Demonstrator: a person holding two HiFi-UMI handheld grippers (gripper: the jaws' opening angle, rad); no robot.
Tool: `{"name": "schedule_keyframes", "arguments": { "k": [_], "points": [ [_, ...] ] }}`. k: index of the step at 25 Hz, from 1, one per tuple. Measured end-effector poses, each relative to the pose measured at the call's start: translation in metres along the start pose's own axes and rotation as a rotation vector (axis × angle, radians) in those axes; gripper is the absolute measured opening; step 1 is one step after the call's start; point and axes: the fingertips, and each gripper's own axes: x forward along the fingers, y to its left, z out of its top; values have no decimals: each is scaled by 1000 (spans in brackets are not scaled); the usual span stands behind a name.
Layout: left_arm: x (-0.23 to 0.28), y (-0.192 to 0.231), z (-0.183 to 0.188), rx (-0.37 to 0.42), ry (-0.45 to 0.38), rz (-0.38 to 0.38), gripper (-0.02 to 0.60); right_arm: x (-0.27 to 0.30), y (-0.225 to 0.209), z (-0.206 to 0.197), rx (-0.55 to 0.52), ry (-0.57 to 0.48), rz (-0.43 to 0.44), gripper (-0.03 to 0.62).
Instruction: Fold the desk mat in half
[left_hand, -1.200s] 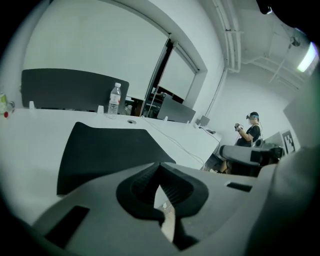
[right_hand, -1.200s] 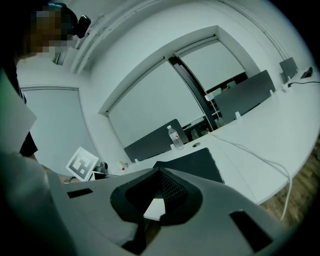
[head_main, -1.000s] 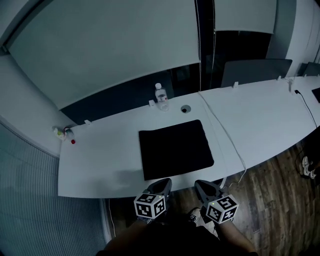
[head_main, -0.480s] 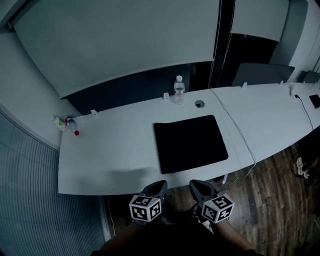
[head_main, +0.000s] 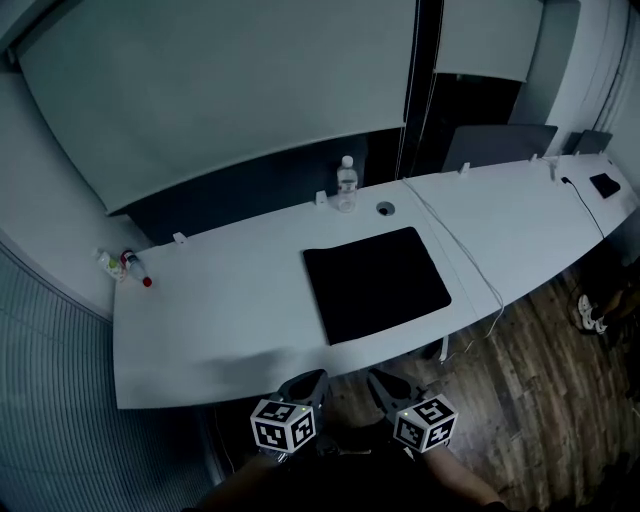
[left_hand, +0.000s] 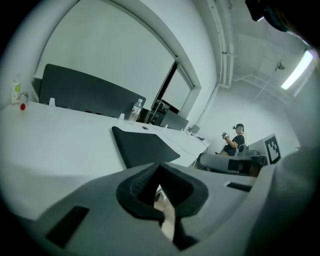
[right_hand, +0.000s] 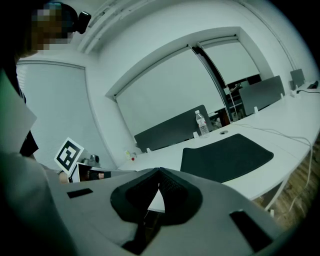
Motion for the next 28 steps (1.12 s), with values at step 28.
{"name": "schedule_keyframes", "arguments": {
  "k": [28],
  "points": [
    [-58, 1, -47, 13, 9, -77, 6, -20, 60, -52, 36, -4, -54, 20]
  ]
}}
